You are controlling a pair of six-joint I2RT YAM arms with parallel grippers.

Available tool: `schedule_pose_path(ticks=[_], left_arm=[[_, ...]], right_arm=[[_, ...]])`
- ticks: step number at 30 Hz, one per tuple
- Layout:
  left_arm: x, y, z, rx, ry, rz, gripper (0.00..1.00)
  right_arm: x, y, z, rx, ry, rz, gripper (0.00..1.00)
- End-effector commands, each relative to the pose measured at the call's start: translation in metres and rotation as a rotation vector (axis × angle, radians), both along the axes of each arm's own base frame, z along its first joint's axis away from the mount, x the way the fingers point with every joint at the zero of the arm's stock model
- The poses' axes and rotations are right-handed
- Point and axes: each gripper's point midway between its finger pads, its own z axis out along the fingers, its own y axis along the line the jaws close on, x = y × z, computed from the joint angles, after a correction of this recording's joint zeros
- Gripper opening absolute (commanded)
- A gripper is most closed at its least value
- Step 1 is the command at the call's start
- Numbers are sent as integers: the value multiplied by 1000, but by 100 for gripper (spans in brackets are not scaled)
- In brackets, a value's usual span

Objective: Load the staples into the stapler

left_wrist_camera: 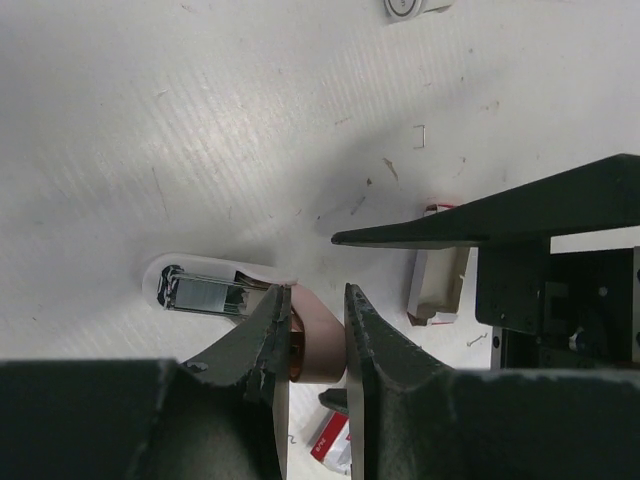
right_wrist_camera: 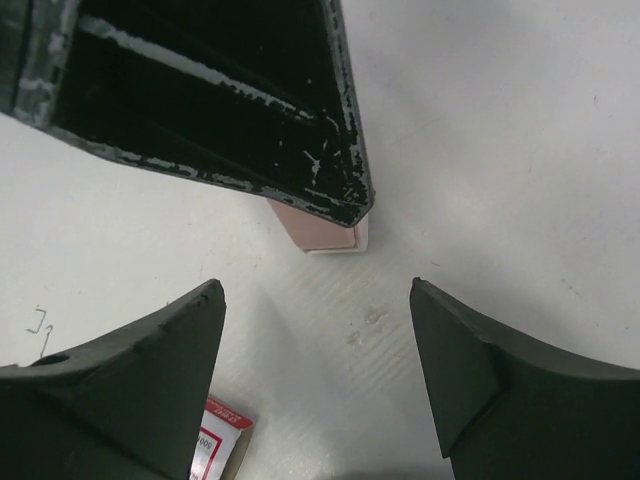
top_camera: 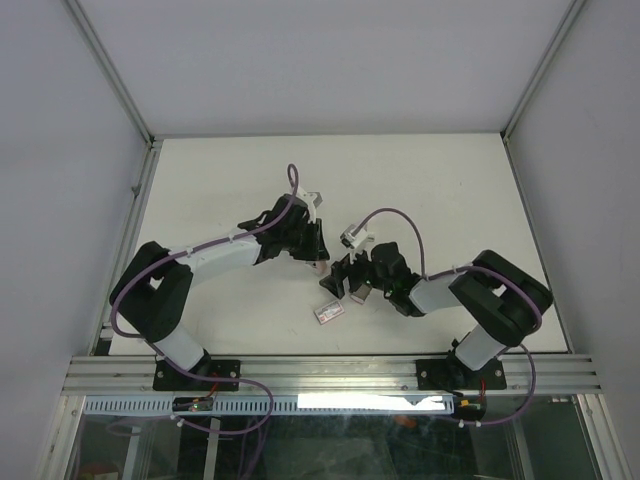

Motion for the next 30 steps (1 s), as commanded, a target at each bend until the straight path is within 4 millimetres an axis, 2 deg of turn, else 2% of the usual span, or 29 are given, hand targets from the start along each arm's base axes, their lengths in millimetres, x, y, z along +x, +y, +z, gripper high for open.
schedule_pose_path(ticks=[1,10,17,22,26,29,30], left_arm=[[5,-7,10,-120,11,-20,0],[6,1,8,-182,45,-20,0],[6,3,6,-188,55,-24,0],[5,4,6,-193,59,-27,0],[7,5,8,-196,55,-26,0],[9,6,11,-195,41,-19,0],[11,7,12,-194,34,-13,3]], right_arm=[[20,12,22,48,-180,-53,77],[26,24,5,31,-270,-59,73],[29,34,-9,12,-310,-52,61],[32,35,-12,10,-341,-59,49],[30,37,-12,13,-346,-42,30],[28,35,-12,8,-347,-36,19],[28,34,-10,10,-351,-40,16]])
